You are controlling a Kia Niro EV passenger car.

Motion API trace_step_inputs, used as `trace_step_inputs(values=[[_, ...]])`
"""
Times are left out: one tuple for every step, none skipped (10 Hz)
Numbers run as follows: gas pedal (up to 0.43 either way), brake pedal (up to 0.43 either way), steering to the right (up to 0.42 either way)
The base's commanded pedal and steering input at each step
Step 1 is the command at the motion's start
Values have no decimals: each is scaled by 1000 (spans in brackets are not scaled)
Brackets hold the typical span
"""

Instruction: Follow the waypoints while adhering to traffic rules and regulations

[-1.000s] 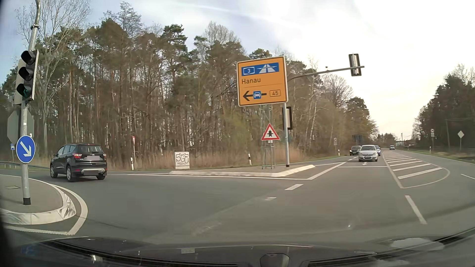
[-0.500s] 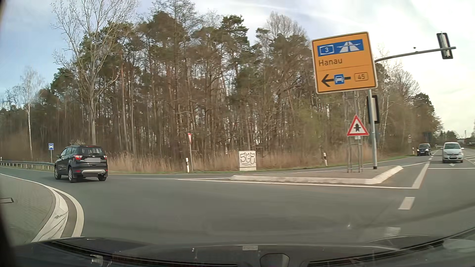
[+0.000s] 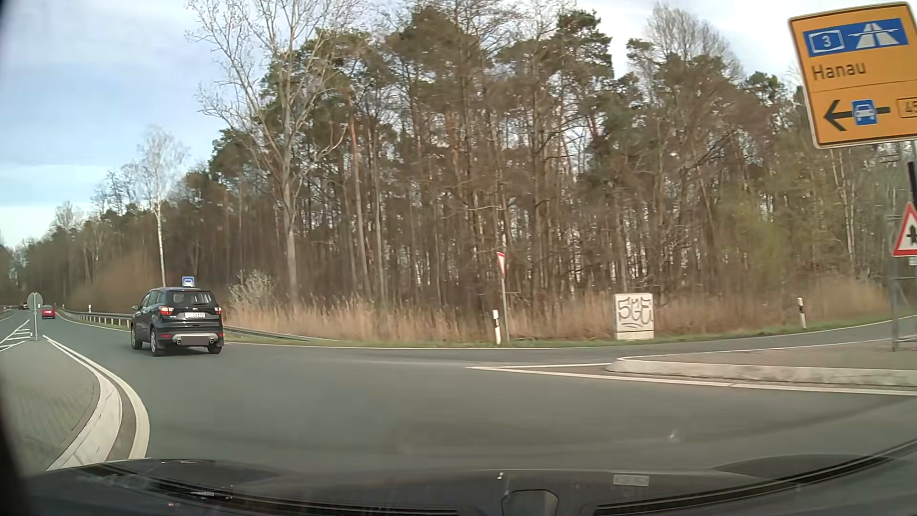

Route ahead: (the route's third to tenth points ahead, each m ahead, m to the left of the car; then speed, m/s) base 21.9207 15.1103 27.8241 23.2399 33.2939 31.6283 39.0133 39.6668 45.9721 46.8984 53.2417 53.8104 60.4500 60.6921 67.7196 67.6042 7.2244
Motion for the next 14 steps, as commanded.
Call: trace_step_inputs(values=[[130,0,-295],[130,0,-295],[138,0,-294],[138,0,-294],[150,0,-294],[150,0,-293],[150,0,-291],[150,0,-286],[150,0,-281],[157,0,-272],[169,0,-259],[169,0,-247],[177,0,-226],[189,0,-199]])
